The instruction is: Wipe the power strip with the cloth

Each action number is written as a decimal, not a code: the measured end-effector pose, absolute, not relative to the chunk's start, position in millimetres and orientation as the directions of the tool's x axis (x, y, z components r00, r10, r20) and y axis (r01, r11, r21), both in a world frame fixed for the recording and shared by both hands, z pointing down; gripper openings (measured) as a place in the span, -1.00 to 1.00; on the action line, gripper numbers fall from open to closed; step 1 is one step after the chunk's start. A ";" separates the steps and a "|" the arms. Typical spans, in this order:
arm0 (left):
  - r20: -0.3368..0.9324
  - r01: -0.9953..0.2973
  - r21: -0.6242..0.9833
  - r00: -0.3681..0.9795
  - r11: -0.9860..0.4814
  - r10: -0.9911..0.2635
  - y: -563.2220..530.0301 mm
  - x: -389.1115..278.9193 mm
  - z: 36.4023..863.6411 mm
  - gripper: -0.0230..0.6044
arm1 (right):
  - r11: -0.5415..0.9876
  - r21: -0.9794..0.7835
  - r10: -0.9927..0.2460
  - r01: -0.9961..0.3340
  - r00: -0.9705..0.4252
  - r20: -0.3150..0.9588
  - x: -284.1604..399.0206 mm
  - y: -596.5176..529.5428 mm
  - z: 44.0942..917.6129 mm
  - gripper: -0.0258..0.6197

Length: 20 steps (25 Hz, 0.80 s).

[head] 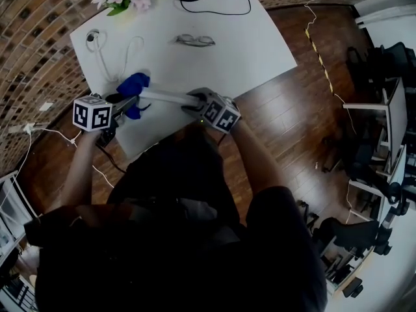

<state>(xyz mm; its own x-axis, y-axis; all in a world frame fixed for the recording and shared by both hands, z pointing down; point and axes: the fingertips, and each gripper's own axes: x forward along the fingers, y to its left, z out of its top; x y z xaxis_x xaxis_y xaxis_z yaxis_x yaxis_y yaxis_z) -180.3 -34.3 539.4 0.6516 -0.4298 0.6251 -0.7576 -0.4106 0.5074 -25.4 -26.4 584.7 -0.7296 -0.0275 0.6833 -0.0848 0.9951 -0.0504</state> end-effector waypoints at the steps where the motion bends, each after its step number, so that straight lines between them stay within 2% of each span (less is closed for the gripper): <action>1: 0.624 -0.763 0.512 0.646 -0.395 -0.439 -34.8 -181.8 540.4 -0.59 | 0.995 -0.052 -0.028 -0.088 -0.728 0.685 -24.9 -26.2 584.2 -0.41; 7: 0.650 -0.799 0.469 0.601 -0.377 -0.465 -38.4 -187.6 543.5 -0.59 | 0.990 -0.101 0.001 -0.096 -0.722 0.692 -25.0 -29.5 581.3 -0.42; 12: 0.668 -0.840 0.431 0.542 -0.328 -0.509 -42.9 -202.7 546.1 -0.59 | 0.973 -0.211 0.078 -0.095 -0.721 0.689 -23.3 -31.8 581.6 -0.42; 20: 0.668 -0.855 0.443 0.516 -0.270 -0.537 -50.2 -218.7 547.7 -0.59 | 0.963 -0.263 0.151 -0.062 -0.686 0.712 -25.3 -34.4 582.6 -0.42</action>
